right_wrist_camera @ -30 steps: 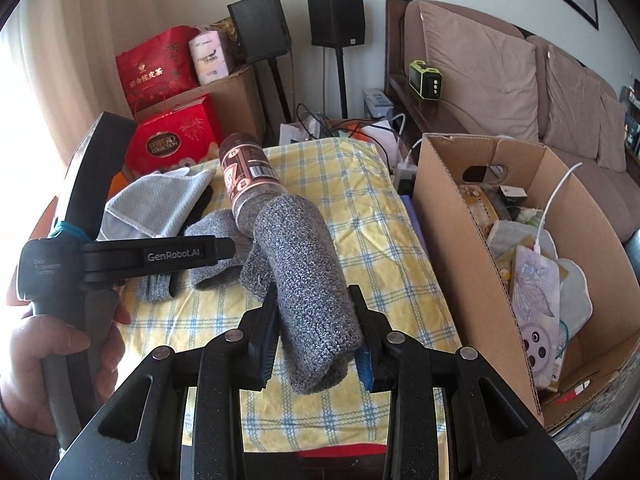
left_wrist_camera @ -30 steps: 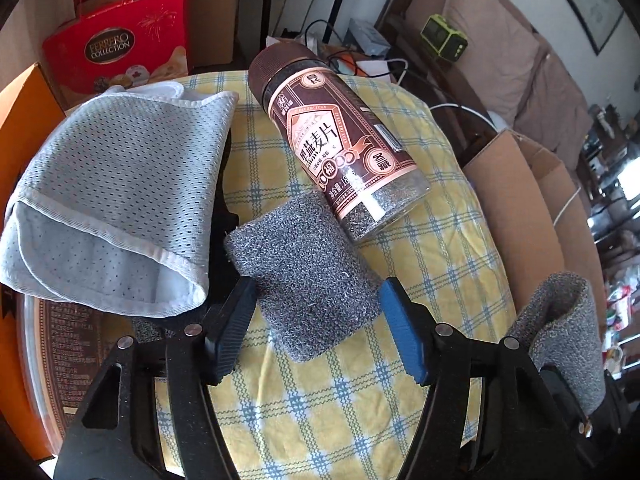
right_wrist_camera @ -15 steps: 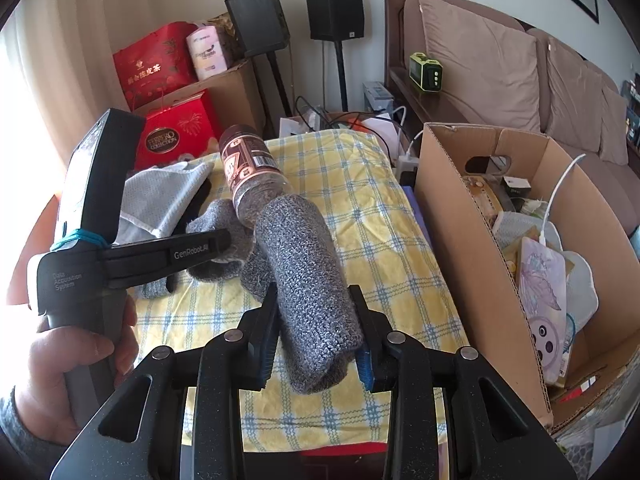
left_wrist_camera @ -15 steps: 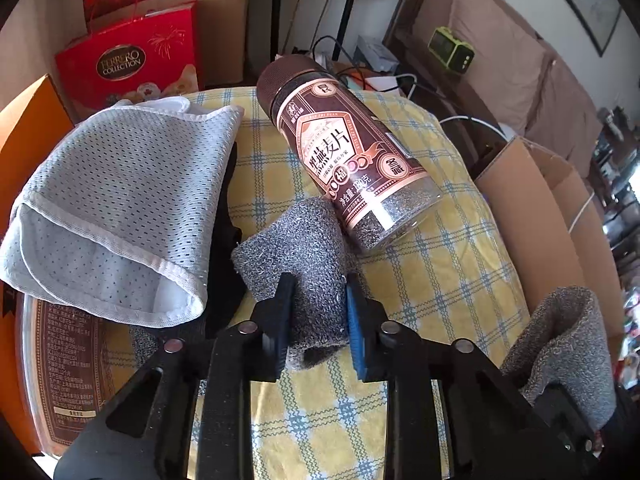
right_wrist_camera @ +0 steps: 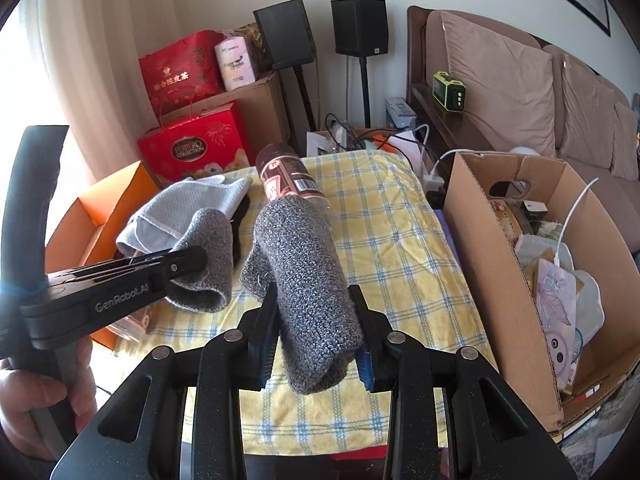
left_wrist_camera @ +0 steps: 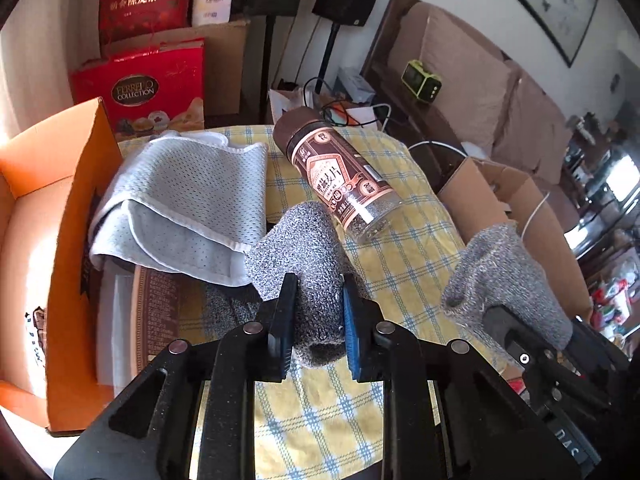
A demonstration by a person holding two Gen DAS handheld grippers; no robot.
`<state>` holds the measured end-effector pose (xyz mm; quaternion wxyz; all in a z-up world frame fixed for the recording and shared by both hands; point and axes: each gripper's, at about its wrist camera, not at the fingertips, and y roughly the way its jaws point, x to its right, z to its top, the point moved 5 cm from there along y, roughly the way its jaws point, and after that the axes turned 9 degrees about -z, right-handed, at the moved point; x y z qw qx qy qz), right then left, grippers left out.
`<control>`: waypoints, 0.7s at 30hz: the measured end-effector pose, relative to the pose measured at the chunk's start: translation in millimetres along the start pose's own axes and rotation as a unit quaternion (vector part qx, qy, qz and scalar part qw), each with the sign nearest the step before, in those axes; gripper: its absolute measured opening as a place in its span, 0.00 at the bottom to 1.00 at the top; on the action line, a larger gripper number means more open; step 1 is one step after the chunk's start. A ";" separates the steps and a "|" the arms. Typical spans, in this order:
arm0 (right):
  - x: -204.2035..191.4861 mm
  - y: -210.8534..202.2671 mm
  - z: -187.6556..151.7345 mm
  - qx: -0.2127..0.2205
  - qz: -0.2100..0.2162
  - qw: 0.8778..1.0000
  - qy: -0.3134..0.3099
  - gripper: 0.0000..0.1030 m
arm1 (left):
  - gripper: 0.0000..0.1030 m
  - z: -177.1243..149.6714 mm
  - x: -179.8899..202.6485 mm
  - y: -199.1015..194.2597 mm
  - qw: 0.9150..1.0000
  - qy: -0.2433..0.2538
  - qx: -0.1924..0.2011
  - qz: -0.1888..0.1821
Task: Organize objects
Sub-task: 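Grasp the second grey sock with the left tool while the right tool holds its sock, then carry both grey socks into the orange box and open both tools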
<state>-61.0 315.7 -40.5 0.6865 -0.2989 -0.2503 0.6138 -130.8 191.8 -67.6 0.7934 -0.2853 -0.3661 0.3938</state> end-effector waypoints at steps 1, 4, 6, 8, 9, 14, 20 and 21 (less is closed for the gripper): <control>-3.7 -1.5 1.6 0.001 0.003 1.000 -0.002 0.31 | 0.19 -0.6 -0.9 -7.5 1.000 0.005 0.003 0.002; -15.9 -6.0 5.6 0.004 0.014 1.000 -0.008 0.31 | 0.19 -0.2 -4.4 -27.9 1.000 0.016 0.011 0.008; -24.1 -8.5 9.3 0.006 0.020 1.000 -0.012 0.31 | 0.19 -0.1 -11.4 -42.5 1.000 0.014 0.015 0.008; -33.6 -10.3 12.5 0.007 0.028 0.999 -0.015 0.31 | 0.19 0.0 -20.2 -57.3 1.000 0.010 0.021 0.009; -39.0 -11.1 13.9 0.007 0.033 0.999 -0.017 0.31 | 0.19 0.5 -24.4 -64.3 1.000 0.008 0.025 0.013; -70.8 -13.9 17.7 0.009 0.047 0.998 -0.031 0.31 | 0.19 1.1 -41.7 -89.7 0.999 -0.001 0.039 0.024; -103.2 -17.0 24.7 0.013 0.059 0.997 -0.042 0.31 | 0.19 -2.8 -53.9 -107.7 0.998 0.006 0.048 0.046; -107.7 -18.0 25.8 0.015 0.060 0.997 -0.045 0.31 | 0.19 -3.6 -55.4 -110.8 0.997 0.008 0.052 0.050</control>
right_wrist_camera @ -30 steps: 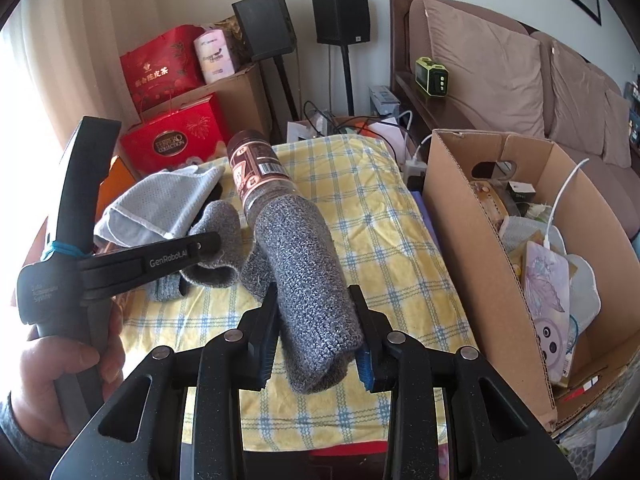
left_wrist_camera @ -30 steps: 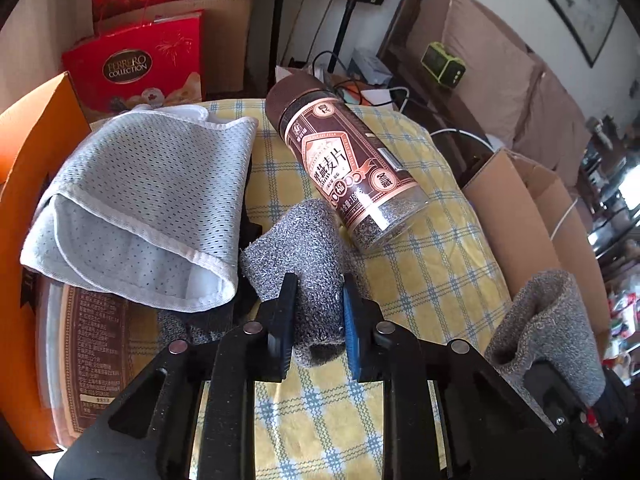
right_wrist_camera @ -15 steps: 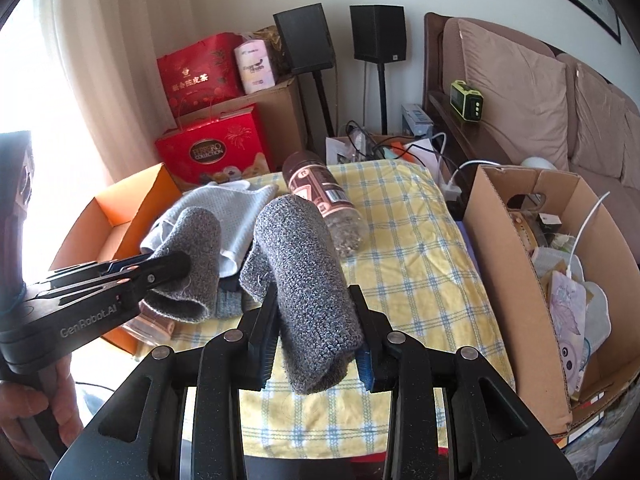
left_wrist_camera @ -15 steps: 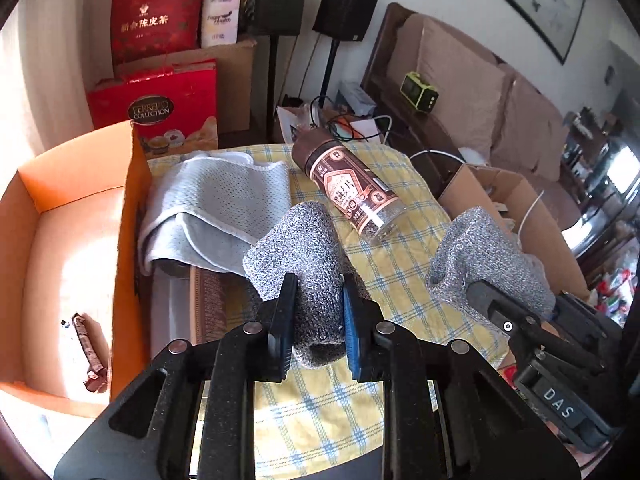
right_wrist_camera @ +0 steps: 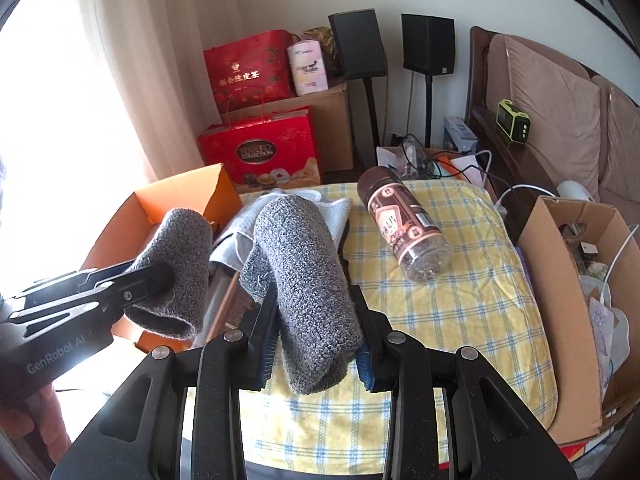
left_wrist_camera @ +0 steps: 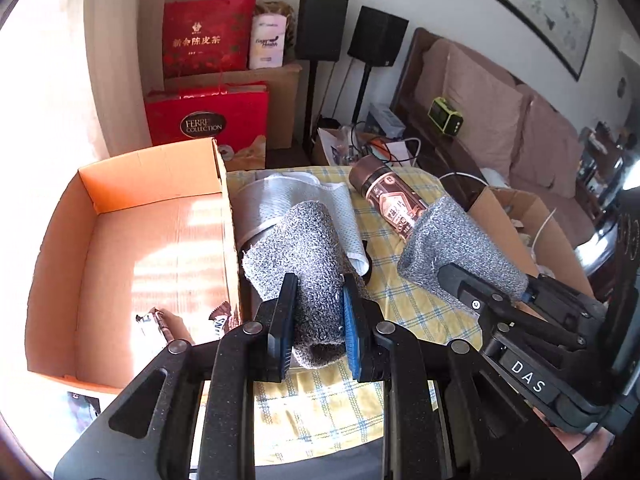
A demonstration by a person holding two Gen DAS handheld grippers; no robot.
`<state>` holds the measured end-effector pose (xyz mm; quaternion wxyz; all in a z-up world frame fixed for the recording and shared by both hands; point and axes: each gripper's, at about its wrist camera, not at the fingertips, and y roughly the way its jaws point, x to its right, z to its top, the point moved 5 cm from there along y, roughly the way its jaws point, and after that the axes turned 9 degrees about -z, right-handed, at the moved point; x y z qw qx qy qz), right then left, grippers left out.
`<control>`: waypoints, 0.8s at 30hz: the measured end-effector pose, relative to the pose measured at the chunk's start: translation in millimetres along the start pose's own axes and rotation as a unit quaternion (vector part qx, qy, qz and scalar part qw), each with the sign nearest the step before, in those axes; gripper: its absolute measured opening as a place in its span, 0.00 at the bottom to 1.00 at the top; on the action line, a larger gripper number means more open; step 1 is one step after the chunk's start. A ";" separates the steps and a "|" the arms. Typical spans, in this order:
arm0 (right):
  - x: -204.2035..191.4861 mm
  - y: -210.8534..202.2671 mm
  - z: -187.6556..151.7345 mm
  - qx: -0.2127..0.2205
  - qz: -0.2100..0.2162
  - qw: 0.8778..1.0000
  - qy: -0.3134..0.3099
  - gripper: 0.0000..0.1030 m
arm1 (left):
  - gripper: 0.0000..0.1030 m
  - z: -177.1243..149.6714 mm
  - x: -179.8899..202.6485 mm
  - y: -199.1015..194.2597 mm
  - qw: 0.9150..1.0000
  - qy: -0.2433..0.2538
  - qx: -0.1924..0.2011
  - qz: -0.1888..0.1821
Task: Organize objects
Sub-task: 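Carry both grey socks into the orange box and open both tools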
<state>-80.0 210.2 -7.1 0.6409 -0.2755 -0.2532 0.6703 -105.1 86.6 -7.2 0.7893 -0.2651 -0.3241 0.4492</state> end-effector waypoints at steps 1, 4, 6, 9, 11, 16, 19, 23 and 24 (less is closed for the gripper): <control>-4.1 -0.5 1.6 0.001 0.002 1.000 -0.002 0.31 | 0.19 -0.2 -1.9 -2.9 1.000 0.003 0.004 0.006; -15.4 -1.2 5.7 0.003 0.006 1.000 -0.010 0.31 | 0.19 -0.7 -9.3 -9.7 1.000 0.003 0.010 0.015; -22.4 -1.9 7.6 0.005 0.008 1.000 -0.016 0.31 | 0.19 -1.3 -16.2 -14.1 1.000 0.001 0.014 0.022; -33.8 -2.4 11.3 0.007 0.011 1.000 -0.024 0.31 | 0.19 -2.4 -29.8 -20.0 0.999 -0.005 0.016 0.030; -42.6 -2.0 13.6 0.008 0.015 0.999 -0.031 0.31 | 0.19 -3.2 -42.0 -24.2 0.999 -0.013 0.017 0.034; -66.1 0.3 17.6 0.006 0.030 0.998 -0.046 0.31 | 0.19 -8.7 -74.6 -35.0 0.998 -0.032 0.016 0.044; -82.8 1.8 19.3 0.006 0.043 0.998 -0.054 0.32 | 0.19 -11.4 -95.3 -40.8 0.997 -0.045 0.016 0.056; -109.4 7.5 19.4 -0.002 0.067 0.996 -0.064 0.32 | 0.20 -16.8 -118.5 -42.6 0.996 -0.059 0.005 0.065; -115.7 9.8 18.9 -0.004 0.072 0.995 -0.065 0.32 | 0.20 -18.8 -123.6 -41.8 0.996 -0.062 0.002 0.067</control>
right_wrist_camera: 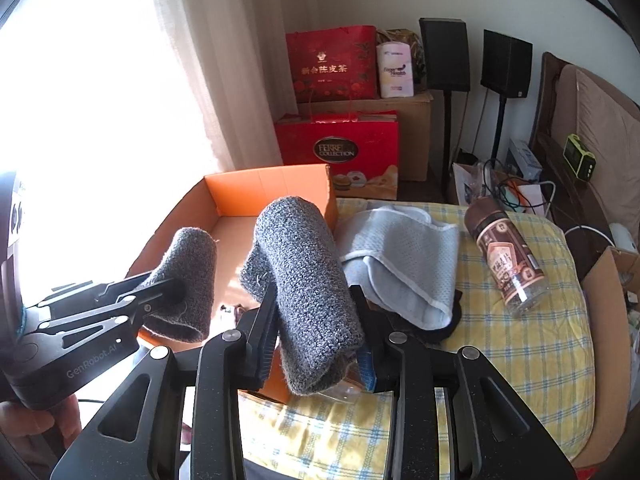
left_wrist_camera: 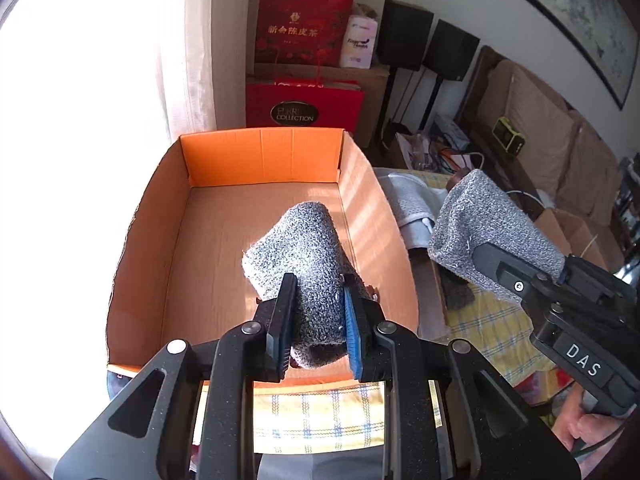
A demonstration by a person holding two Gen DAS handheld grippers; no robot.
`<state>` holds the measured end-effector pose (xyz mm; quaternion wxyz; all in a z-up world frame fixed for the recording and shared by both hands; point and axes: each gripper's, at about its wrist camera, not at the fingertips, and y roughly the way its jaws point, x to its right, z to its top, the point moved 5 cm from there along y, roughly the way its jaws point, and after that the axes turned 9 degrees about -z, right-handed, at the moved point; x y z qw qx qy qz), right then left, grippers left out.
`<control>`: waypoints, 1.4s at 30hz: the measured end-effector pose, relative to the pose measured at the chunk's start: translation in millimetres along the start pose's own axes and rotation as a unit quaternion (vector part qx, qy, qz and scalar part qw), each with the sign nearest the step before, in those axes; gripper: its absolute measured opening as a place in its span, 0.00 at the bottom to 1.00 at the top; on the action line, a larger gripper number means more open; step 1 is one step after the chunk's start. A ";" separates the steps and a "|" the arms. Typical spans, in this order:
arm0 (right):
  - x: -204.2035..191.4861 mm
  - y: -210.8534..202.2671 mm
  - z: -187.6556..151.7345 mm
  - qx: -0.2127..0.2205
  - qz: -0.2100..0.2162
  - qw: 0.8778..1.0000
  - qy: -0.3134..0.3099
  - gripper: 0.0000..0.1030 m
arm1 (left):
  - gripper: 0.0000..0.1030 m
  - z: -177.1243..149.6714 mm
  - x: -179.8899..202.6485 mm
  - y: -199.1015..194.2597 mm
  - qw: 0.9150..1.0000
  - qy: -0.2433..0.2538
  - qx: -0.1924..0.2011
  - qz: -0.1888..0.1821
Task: Organize objects
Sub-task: 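Carry both grey socks into the orange box and open both tools, then withdraw both tools from the box toward the brown coffee jar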
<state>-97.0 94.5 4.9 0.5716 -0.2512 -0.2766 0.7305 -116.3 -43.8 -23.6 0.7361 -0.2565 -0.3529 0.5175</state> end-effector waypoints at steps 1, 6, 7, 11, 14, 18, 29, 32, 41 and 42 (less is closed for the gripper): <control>-5.7 3.5 -0.1 -0.003 0.006 1.000 0.000 0.32 | 0.20 -1.5 -5.0 1.4 1.000 -0.003 -0.003 0.003; -28.9 22.4 -3.4 -0.022 0.044 0.999 0.013 0.32 | 0.20 -7.7 -19.7 14.7 1.000 -0.013 -0.019 0.004; -32.7 26.7 -4.0 -0.026 0.049 0.998 0.018 0.32 | 0.20 -9.1 -21.8 17.8 1.000 -0.015 -0.022 0.004; -41.6 50.0 -6.3 -0.047 0.064 0.995 0.056 0.33 | 0.20 -14.7 -32.1 28.1 0.999 -0.028 -0.034 0.006; -50.6 63.1 -11.9 -0.062 0.073 0.993 0.068 0.37 | 0.20 -17.8 -39.1 32.9 0.999 -0.033 -0.041 0.009; -58.1 66.3 -16.5 -0.062 0.066 0.995 0.052 0.42 | 0.22 -20.7 -44.2 37.7 0.998 -0.033 -0.048 0.012; -30.8 24.3 -6.9 -0.021 0.041 0.998 0.030 0.65 | 0.27 -17.6 -32.2 49.6 0.997 -0.036 -0.062 -0.006; -19.1 12.4 -6.0 -0.011 0.027 0.999 0.027 0.67 | 0.45 -14.2 -25.9 47.9 0.997 -0.039 -0.056 -0.020; 15.5 1.2 -10.3 -0.003 -0.002 0.999 0.039 0.69 | 0.57 -6.5 -15.0 35.7 0.998 -0.038 -0.038 -0.025; 20.3 0.8 -10.8 -0.003 -0.007 0.999 0.041 0.72 | 0.60 -6.2 -13.0 34.4 0.998 -0.038 -0.035 -0.028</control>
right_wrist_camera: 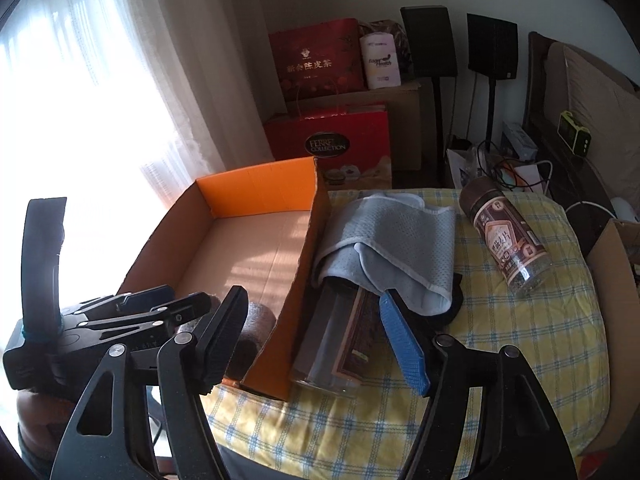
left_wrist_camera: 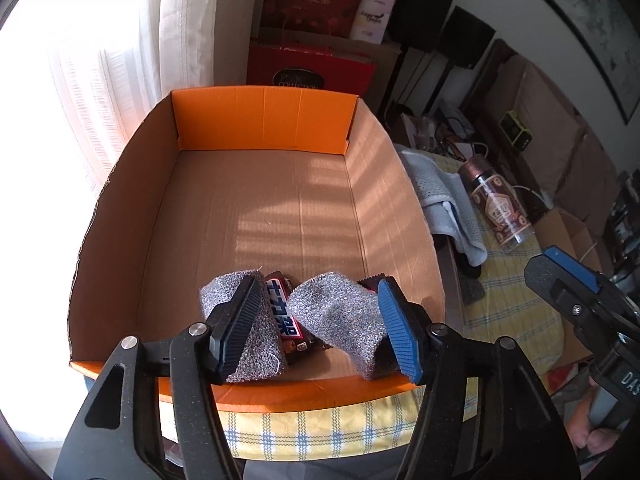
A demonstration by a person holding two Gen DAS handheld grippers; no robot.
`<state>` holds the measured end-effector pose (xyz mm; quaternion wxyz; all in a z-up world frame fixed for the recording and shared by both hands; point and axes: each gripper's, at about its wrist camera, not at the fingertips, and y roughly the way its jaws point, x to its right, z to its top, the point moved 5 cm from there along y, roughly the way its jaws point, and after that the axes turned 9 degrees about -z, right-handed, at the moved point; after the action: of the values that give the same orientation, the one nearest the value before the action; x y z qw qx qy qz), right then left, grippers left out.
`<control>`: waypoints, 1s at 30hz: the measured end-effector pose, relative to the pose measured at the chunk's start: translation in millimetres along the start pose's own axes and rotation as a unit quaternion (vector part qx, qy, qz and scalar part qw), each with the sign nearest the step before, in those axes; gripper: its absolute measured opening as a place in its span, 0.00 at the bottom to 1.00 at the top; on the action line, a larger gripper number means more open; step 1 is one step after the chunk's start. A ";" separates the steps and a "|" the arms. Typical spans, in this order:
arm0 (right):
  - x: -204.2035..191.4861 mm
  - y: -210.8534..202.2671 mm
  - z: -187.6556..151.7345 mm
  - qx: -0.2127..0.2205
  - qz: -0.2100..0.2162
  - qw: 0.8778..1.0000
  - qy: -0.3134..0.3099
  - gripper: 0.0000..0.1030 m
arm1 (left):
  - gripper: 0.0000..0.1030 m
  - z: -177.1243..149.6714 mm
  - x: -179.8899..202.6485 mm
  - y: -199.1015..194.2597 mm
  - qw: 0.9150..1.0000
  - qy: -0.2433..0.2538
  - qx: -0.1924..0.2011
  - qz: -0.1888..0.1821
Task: Organize objects
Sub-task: 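Withdraw both tools from the box toward the brown coffee jar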
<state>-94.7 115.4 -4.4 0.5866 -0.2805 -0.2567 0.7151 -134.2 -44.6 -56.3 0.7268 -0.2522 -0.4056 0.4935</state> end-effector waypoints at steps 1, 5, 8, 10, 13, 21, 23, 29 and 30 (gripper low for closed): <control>3.7 0.1 -0.5 0.000 -0.006 1.000 0.001 0.73 | 0.60 -0.5 2.1 -0.8 1.000 -0.002 0.002 -0.006; 23.9 -2.1 -2.2 0.001 -0.026 1.000 0.001 0.83 | 0.62 -3.5 13.4 0.9 0.999 -0.011 -0.006 -0.040; 40.5 -3.2 -5.0 -0.003 -0.036 0.999 0.010 0.85 | 0.74 -5.7 25.3 1.6 0.999 0.003 0.000 -0.042; 51.5 -3.9 -6.8 -0.004 -0.045 0.999 0.015 0.85 | 0.74 -7.2 33.2 2.1 0.999 0.009 0.002 -0.045; 66.5 -6.4 -9.3 -0.005 -0.057 0.998 0.021 0.85 | 0.74 -8.6 44.9 3.9 0.998 0.016 0.000 -0.053; 103.2 -15.1 -15.7 -0.005 -0.086 0.996 0.031 0.85 | 0.75 -10.2 71.8 10.4 0.998 0.036 0.000 -0.060; 110.8 -17.3 -17.1 -0.004 -0.089 0.995 0.036 0.85 | 0.75 -9.6 77.2 11.9 0.997 0.037 -0.001 -0.063; 133.5 -19.0 -18.8 -0.005 -0.099 0.994 0.049 0.85 | 0.75 -4.1 94.5 16.9 0.996 0.046 -0.004 -0.070; 137.3 -19.1 -19.0 -0.005 -0.102 0.993 0.051 0.85 | 0.75 -3.2 97.2 18.1 0.996 0.049 -0.004 -0.070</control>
<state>-89.3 254.5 -18.4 0.6672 -0.2921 -0.2571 0.6351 -123.0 52.1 -38.8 0.7772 -0.2502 -0.3883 0.4272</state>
